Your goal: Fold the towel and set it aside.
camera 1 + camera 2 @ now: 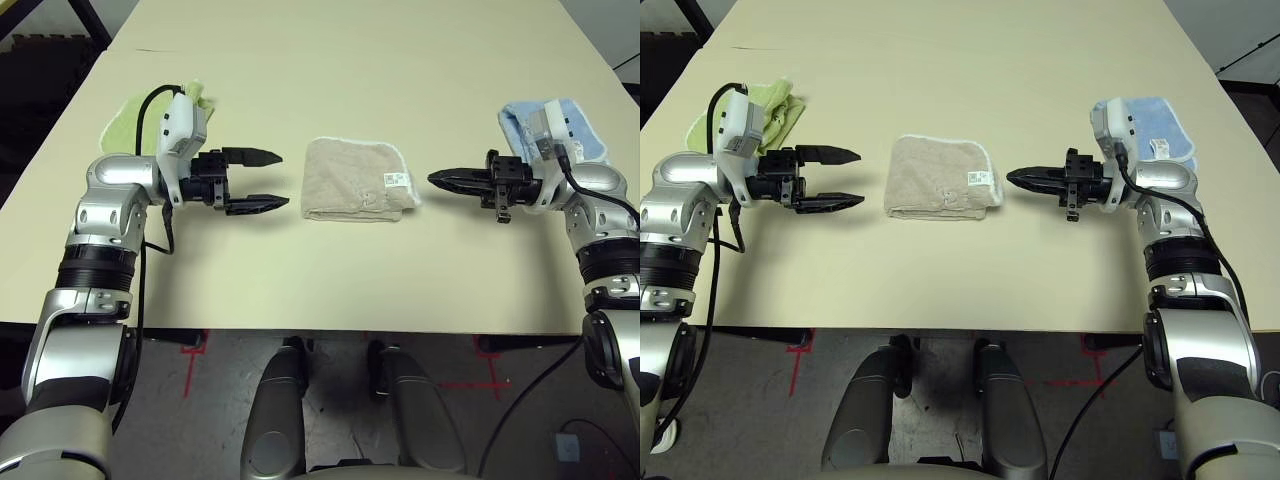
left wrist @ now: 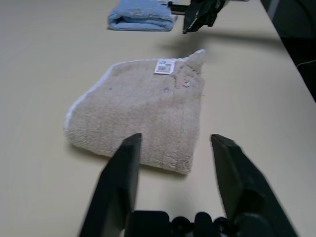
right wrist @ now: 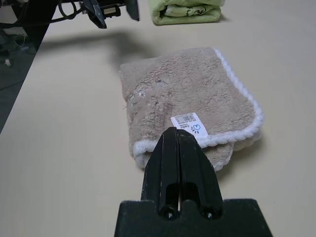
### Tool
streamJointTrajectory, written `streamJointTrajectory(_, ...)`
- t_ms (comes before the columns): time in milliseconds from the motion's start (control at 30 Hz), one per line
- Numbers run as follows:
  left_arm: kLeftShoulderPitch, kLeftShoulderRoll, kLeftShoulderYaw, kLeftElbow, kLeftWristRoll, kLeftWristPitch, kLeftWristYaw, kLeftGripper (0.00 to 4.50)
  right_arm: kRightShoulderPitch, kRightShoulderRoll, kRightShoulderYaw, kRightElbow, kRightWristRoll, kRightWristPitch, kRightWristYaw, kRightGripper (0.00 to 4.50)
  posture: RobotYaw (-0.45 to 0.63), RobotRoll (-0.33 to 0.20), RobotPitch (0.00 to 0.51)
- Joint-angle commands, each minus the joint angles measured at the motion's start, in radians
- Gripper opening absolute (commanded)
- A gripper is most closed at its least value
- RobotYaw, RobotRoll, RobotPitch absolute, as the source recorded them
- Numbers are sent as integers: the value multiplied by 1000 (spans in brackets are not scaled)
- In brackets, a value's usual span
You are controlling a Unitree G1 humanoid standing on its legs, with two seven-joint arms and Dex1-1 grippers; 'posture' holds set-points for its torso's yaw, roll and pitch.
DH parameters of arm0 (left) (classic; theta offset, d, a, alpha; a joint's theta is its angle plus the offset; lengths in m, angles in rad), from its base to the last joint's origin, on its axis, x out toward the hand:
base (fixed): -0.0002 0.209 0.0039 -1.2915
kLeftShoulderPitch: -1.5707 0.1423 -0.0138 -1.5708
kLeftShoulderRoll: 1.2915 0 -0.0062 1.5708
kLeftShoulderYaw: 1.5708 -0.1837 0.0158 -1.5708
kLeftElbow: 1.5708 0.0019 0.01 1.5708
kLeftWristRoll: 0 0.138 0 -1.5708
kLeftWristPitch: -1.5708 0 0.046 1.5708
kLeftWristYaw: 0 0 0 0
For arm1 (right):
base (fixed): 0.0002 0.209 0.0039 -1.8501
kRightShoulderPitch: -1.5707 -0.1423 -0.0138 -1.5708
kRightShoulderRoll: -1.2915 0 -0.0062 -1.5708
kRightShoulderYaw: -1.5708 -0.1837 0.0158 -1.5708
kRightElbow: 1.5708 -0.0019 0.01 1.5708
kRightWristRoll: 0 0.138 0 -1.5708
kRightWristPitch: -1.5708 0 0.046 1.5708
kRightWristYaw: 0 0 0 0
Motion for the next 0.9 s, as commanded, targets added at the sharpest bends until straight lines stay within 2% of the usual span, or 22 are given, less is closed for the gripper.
streamJointTrajectory(33, -8, -4, 9, 25, 3, -21, -33, 1220, 2, 1, 3, -5, 7, -7, 10, 0, -44, 0, 263)
streamJointTrajectory(133, -13, -7, 10, 37, 5, -32, -44, 50, 1, 5, 3, -1, 7, -11, 10, 0, -44, 0, 261)
streamJointTrajectory(367, -73, -44, 8, 108, 9, -14, -28, 16, -20, 55, -9, 6, 30, 2, -9, 0, -46, 0, 263)
streamJointTrajectory(500, -130, -109, 10, 156, 17, -14, 17, 16, -47, 103, 0, 35, 28, -8, -21, 0, -43, 0, 263)
streamJointTrajectory(633, -170, -212, -22, 225, 62, -31, 74, 16, -65, 181, 34, 117, -23, -42, -89, 0, -44, 0, 257)
streamJointTrajectory(767, -159, -315, -49, 278, 106, -58, 117, 16, -66, 241, 42, 164, -38, -75, -115, 0, -32, 0, 252)
streamJointTrajectory(900, -144, -349, -63, 277, 123, -53, 108, 16, -62, 261, 51, 166, -49, -88, -107, 0, -44, 0, 250)
